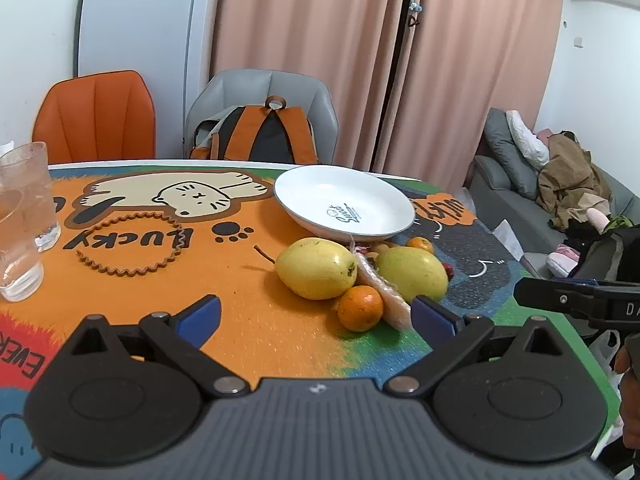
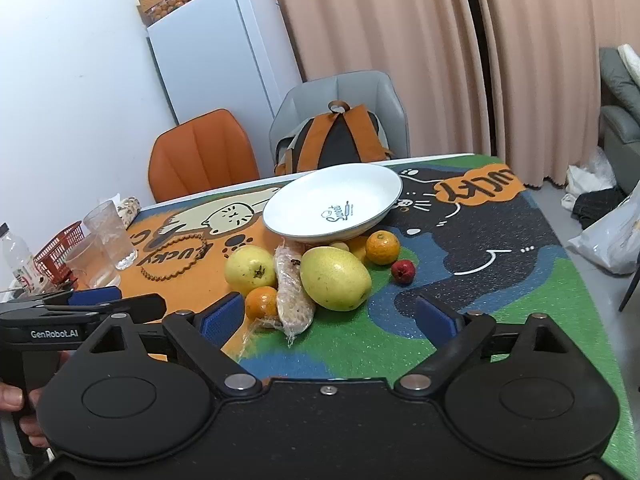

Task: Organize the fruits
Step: 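Grasp the yellow pear with the left tool while the right tool grasps the pale green pear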

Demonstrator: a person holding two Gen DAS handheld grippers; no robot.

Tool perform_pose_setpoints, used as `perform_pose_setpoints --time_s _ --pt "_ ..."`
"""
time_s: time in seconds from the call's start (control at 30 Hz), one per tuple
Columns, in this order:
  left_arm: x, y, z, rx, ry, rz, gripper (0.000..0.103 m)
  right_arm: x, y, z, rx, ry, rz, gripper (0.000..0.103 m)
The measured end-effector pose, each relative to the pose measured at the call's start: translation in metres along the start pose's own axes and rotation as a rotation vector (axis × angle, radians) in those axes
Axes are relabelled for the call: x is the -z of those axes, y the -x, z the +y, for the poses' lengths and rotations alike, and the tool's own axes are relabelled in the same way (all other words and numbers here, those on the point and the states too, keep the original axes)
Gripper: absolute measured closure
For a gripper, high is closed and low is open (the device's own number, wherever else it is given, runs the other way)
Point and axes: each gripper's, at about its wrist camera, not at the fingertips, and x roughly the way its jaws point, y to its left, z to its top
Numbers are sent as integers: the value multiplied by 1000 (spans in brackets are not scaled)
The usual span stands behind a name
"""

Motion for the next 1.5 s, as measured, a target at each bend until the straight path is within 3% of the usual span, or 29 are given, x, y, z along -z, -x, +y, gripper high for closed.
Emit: perform_pose_setpoints --time_s 0.47,0.93,1.5 --pt "-14 -54 10 5 47 49 11 -11 -52 -17 -20 -27 54 22" --pt "-40 -100 16 -34 95 97 13 -27 -97 -27 -58 -55 122 43" --pt "-51 -150 13 -97 119 168 14 -28 -122 -24 -108 -61 152 45"
